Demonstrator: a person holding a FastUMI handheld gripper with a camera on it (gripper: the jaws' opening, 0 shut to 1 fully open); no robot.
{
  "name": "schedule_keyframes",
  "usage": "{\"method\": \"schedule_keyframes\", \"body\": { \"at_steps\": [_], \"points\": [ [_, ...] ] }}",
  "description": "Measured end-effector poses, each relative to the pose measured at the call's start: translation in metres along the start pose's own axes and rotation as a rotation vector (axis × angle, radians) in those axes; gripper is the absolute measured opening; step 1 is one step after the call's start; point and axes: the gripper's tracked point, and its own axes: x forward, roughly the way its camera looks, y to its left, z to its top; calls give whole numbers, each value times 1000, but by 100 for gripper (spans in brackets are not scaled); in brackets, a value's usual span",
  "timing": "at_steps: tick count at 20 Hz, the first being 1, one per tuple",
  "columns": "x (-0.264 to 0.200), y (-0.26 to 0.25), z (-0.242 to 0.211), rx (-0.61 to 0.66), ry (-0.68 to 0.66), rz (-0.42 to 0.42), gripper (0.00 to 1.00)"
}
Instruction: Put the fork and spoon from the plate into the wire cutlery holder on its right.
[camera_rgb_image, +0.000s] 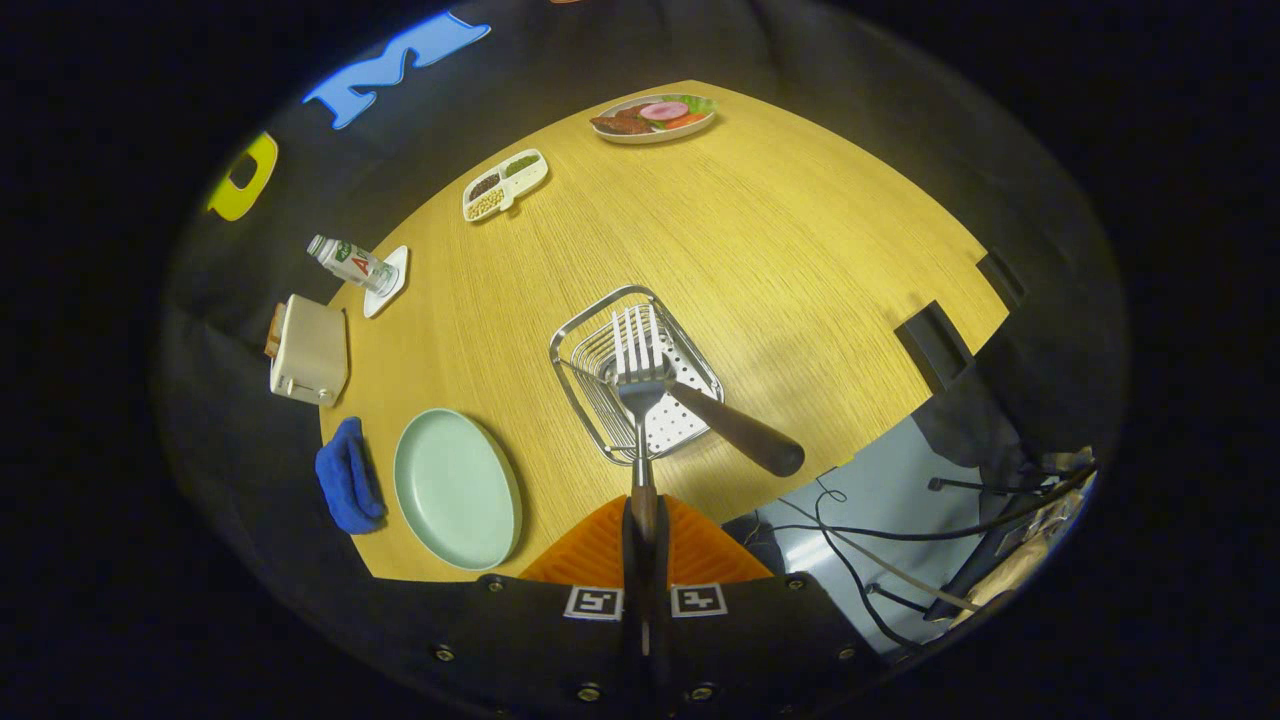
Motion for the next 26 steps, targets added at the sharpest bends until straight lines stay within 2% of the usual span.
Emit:
{"method": "schedule_keyframes", "body": {
  "at_steps": [8,10,12,14,17,19,21,26],
  "points": [
    [-5,4,25,17,-58,1,11],
    [-10,4,35,3,-110,-7,28],
    [-15,8,45,15,-157,12,67],
    [-20,18,50,35,-187,61,83],
    [-28,20,61,21,-257,62,98],
    [-40,25,74,13,-334,83,98],
    [-57,24,96,-30,-461,63,98],
    [-136,28,156,-190,-918,-31,98]
  ]
}}
